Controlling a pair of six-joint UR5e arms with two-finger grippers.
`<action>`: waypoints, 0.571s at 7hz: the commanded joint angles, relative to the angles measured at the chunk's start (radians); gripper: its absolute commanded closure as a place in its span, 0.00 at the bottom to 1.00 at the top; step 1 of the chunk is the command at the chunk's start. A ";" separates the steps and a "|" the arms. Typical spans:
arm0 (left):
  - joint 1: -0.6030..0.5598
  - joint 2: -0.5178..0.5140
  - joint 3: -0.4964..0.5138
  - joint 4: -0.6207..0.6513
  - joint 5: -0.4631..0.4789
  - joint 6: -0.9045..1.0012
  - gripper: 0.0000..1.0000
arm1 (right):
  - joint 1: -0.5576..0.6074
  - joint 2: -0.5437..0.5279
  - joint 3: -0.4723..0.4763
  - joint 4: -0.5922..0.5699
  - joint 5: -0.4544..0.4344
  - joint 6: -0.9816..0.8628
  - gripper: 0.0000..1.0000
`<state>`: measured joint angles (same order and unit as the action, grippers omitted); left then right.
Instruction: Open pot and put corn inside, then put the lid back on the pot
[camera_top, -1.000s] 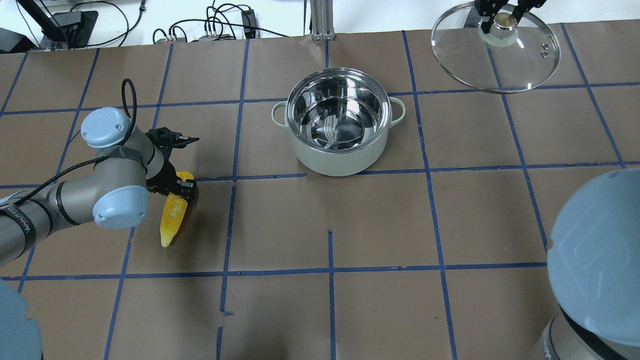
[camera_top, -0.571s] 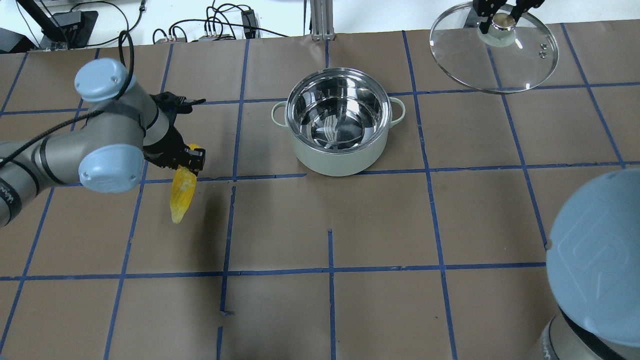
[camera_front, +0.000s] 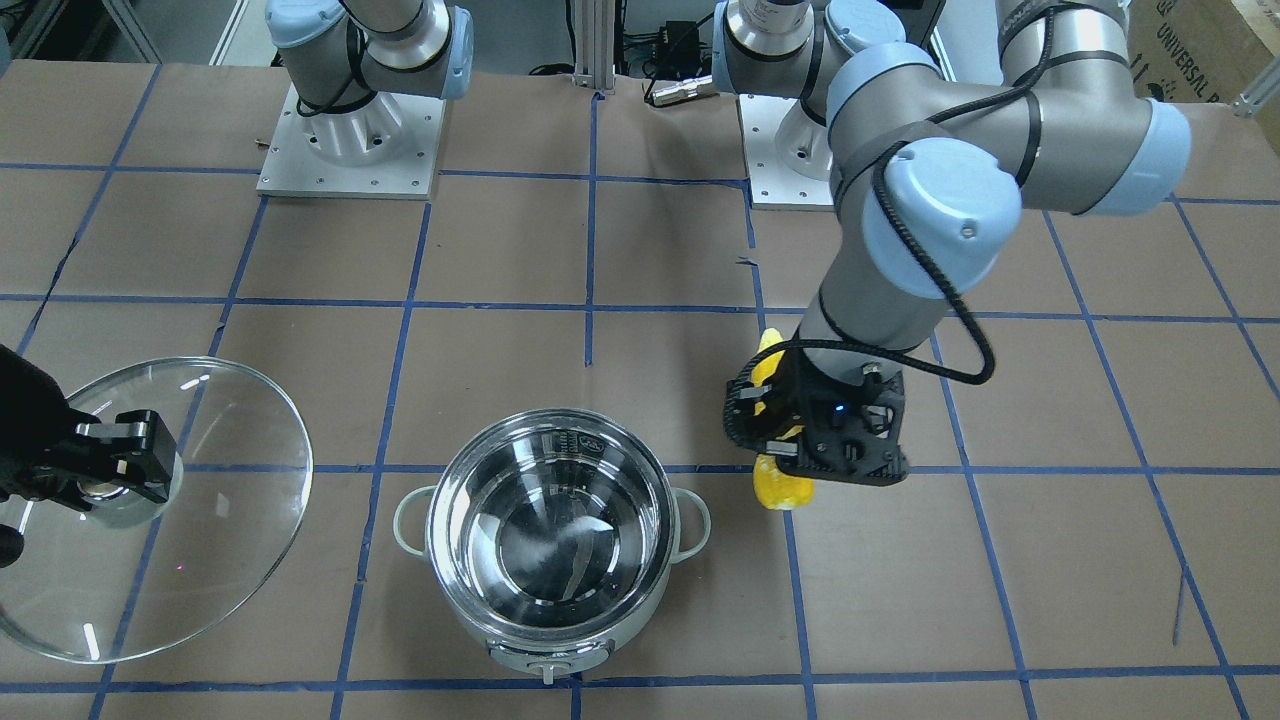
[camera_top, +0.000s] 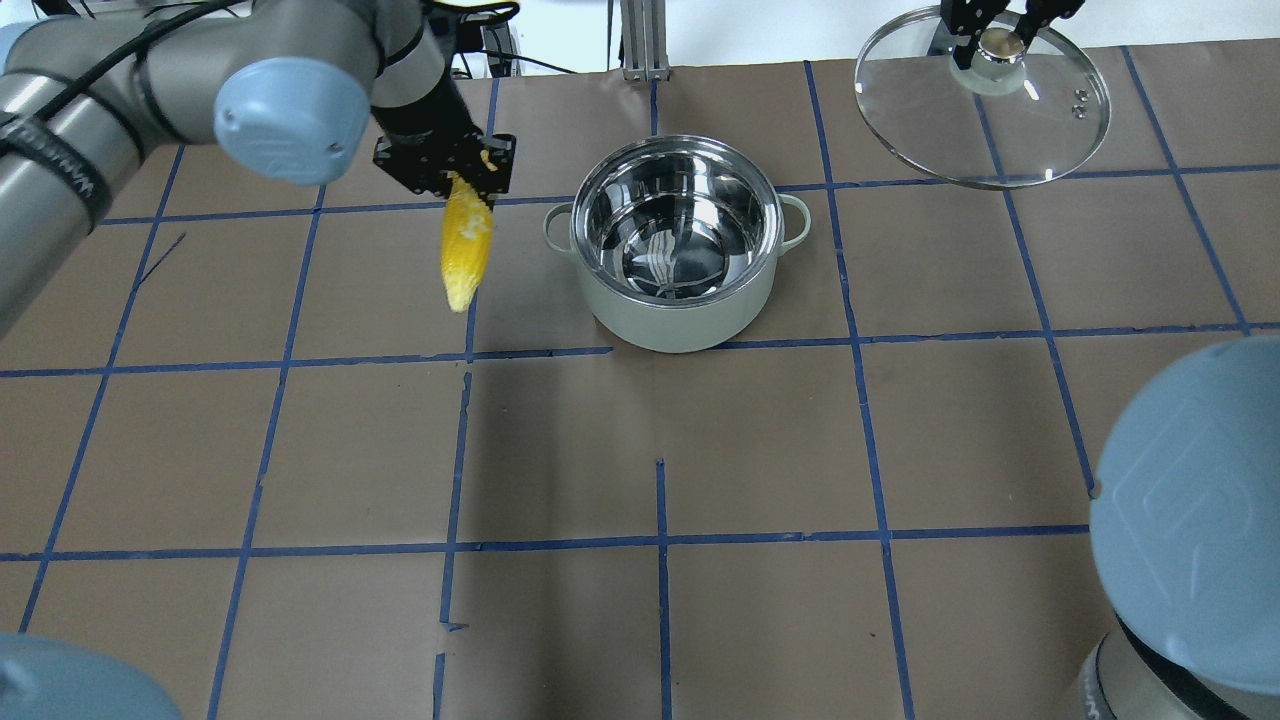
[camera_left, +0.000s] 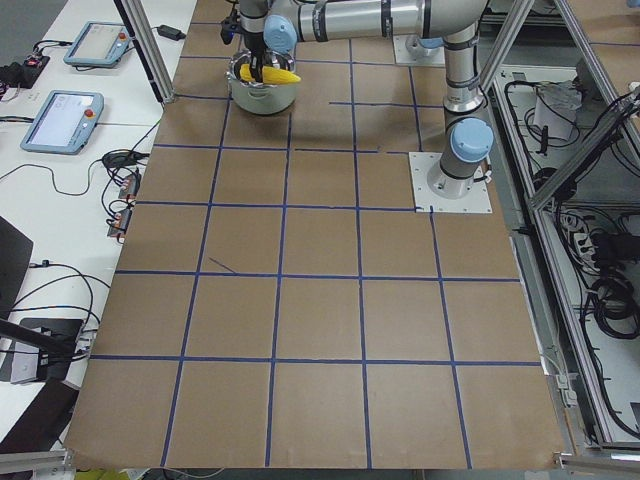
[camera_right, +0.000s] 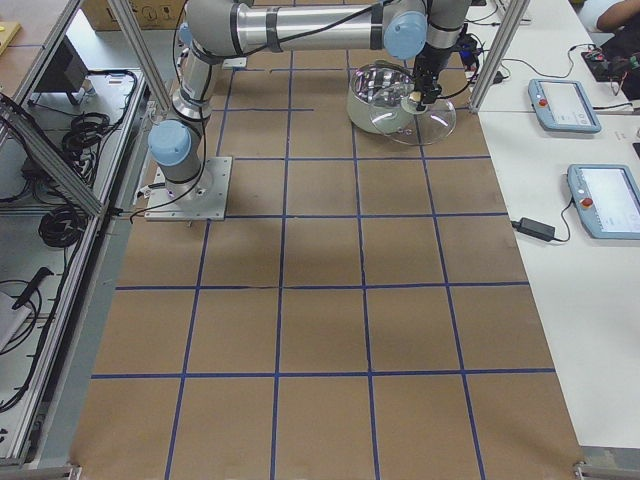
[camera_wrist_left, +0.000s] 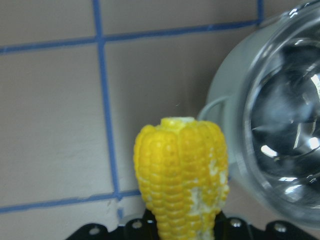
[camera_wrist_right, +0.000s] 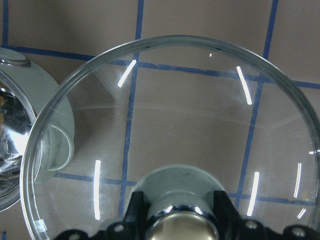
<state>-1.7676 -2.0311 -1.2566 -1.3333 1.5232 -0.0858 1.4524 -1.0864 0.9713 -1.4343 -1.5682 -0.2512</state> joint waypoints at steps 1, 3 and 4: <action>-0.093 -0.130 0.129 0.014 0.011 -0.061 0.82 | 0.000 0.000 0.000 0.000 0.000 0.001 0.95; -0.110 -0.193 0.129 0.100 0.011 -0.055 0.82 | -0.001 0.000 0.000 0.002 -0.001 0.000 0.95; -0.119 -0.201 0.126 0.102 0.011 -0.055 0.80 | 0.000 0.000 0.001 0.000 0.000 0.000 0.95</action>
<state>-1.8756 -2.2116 -1.1289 -1.2471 1.5337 -0.1411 1.4516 -1.0861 0.9714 -1.4332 -1.5684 -0.2515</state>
